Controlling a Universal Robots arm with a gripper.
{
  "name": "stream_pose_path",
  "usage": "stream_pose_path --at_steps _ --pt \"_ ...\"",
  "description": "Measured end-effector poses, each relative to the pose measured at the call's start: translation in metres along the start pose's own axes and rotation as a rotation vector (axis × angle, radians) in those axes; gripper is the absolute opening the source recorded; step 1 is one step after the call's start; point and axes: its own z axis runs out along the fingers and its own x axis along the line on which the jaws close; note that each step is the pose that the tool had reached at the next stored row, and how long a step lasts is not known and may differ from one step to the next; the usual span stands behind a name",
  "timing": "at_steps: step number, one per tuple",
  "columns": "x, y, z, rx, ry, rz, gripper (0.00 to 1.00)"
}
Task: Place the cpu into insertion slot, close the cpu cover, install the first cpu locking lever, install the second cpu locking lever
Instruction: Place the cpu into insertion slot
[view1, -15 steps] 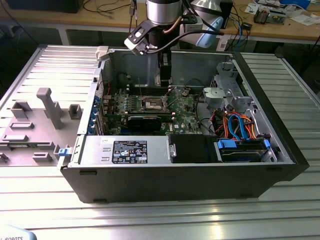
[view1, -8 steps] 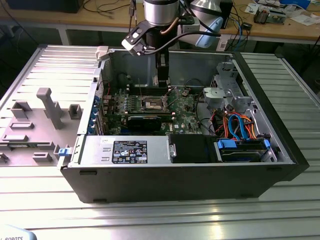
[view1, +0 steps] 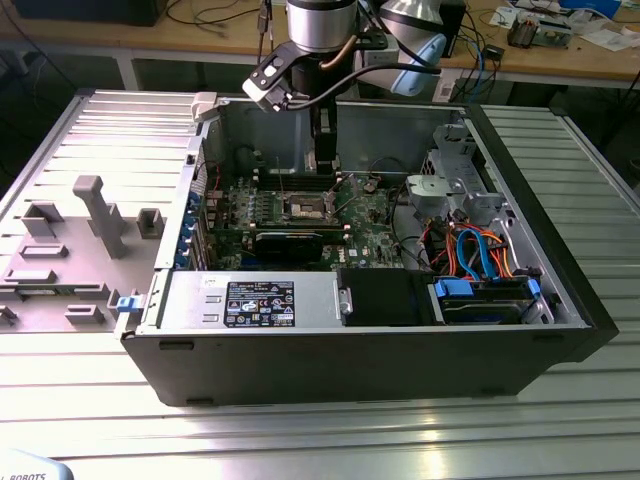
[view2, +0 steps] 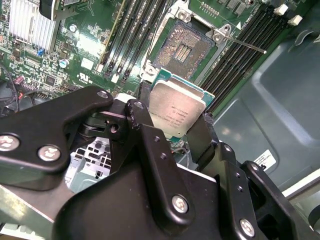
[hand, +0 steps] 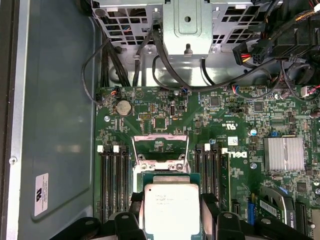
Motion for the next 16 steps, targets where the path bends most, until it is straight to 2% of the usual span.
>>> stream_pose_path --at_steps 10,16 --pt "0.0 -0.0004 0.0029 -0.0001 0.0 0.0 0.54" --pt "-0.0002 -0.0021 0.0116 0.0001 0.0 0.0 0.54"
